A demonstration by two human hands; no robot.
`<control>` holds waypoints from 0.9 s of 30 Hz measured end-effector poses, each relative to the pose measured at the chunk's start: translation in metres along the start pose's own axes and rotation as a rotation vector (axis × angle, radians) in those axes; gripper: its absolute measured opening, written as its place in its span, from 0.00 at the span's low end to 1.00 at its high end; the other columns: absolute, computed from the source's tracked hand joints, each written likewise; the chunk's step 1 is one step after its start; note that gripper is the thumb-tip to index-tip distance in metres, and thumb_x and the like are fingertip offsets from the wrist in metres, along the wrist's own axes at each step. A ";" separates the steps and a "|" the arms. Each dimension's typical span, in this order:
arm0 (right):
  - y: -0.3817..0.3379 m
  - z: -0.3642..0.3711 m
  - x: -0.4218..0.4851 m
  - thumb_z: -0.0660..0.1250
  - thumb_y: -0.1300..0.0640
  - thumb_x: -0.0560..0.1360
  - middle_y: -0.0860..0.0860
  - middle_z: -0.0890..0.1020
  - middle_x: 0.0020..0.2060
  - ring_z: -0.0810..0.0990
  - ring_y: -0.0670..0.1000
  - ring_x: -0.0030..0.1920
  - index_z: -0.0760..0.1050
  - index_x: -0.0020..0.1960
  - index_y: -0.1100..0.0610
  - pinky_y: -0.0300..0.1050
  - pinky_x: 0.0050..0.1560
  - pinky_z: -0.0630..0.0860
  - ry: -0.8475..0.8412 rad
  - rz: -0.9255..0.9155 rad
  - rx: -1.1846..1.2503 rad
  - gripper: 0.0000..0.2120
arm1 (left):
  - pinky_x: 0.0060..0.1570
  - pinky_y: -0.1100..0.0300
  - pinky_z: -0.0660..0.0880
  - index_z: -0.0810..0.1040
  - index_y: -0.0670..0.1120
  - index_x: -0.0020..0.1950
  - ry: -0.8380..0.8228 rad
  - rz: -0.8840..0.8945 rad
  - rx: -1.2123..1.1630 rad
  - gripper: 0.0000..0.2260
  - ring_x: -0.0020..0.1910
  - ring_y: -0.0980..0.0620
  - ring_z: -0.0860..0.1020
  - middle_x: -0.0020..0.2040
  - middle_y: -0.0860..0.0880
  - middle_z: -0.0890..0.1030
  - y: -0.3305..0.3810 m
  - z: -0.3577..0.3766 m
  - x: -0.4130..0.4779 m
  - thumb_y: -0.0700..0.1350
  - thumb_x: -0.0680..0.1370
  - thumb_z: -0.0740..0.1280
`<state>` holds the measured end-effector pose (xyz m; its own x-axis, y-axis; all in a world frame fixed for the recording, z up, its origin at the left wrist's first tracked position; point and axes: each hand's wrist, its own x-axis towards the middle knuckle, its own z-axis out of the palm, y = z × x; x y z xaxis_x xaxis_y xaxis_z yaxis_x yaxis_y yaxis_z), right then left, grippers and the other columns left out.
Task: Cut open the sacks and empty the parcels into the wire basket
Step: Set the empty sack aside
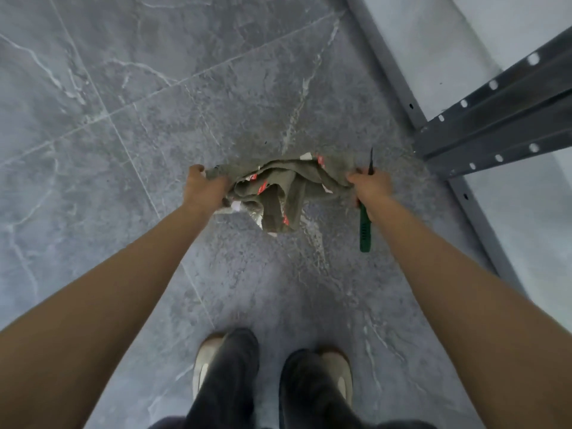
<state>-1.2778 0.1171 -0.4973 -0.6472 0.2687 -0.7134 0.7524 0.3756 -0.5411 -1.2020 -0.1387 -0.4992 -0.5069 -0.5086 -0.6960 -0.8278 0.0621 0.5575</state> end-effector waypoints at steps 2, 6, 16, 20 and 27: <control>-0.008 -0.016 -0.023 0.62 0.57 0.79 0.55 0.74 0.34 0.72 0.51 0.29 0.74 0.47 0.58 0.43 0.29 0.72 0.025 0.012 -0.064 0.05 | 0.46 0.58 0.69 0.74 0.45 0.53 0.024 -0.008 0.069 0.07 0.47 0.47 0.73 0.47 0.46 0.75 0.011 -0.013 -0.024 0.45 0.77 0.63; -0.035 -0.058 -0.092 0.57 0.62 0.81 0.56 0.73 0.32 0.69 0.52 0.26 0.71 0.49 0.61 0.39 0.23 0.70 -0.027 0.092 -0.028 0.06 | 0.38 0.58 0.67 0.67 0.48 0.33 -0.013 0.027 0.165 0.13 0.42 0.48 0.70 0.42 0.45 0.73 0.044 -0.047 -0.095 0.41 0.79 0.58; -0.122 -0.196 -0.316 0.56 0.62 0.82 0.58 0.79 0.42 0.78 0.53 0.30 0.69 0.58 0.59 0.42 0.26 0.77 -0.091 0.117 0.149 0.06 | 0.44 0.59 0.65 0.74 0.40 0.49 -0.046 0.194 0.392 0.12 0.46 0.45 0.72 0.47 0.43 0.75 0.168 -0.162 -0.322 0.43 0.81 0.54; -0.152 -0.258 -0.392 0.56 0.65 0.80 0.56 0.80 0.41 0.79 0.52 0.31 0.70 0.59 0.58 0.42 0.29 0.76 -0.096 0.055 0.097 0.09 | 0.53 0.53 0.69 0.77 0.36 0.53 -0.019 0.285 0.441 0.15 0.55 0.38 0.75 0.54 0.35 0.78 0.223 -0.202 -0.411 0.42 0.81 0.54; -0.175 -0.326 -0.488 0.58 0.66 0.78 0.58 0.79 0.45 0.78 0.54 0.36 0.72 0.57 0.55 0.42 0.30 0.73 -0.078 -0.074 -0.064 0.11 | 0.43 0.58 0.62 0.71 0.41 0.42 -0.055 0.430 0.546 0.12 0.44 0.47 0.69 0.42 0.43 0.72 0.269 -0.232 -0.524 0.43 0.81 0.52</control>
<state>-1.1337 0.2095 0.0909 -0.6874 0.1690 -0.7063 0.6919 0.4480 -0.5662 -1.1030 -0.0541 0.1204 -0.8161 -0.2987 -0.4947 -0.5462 0.6781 0.4917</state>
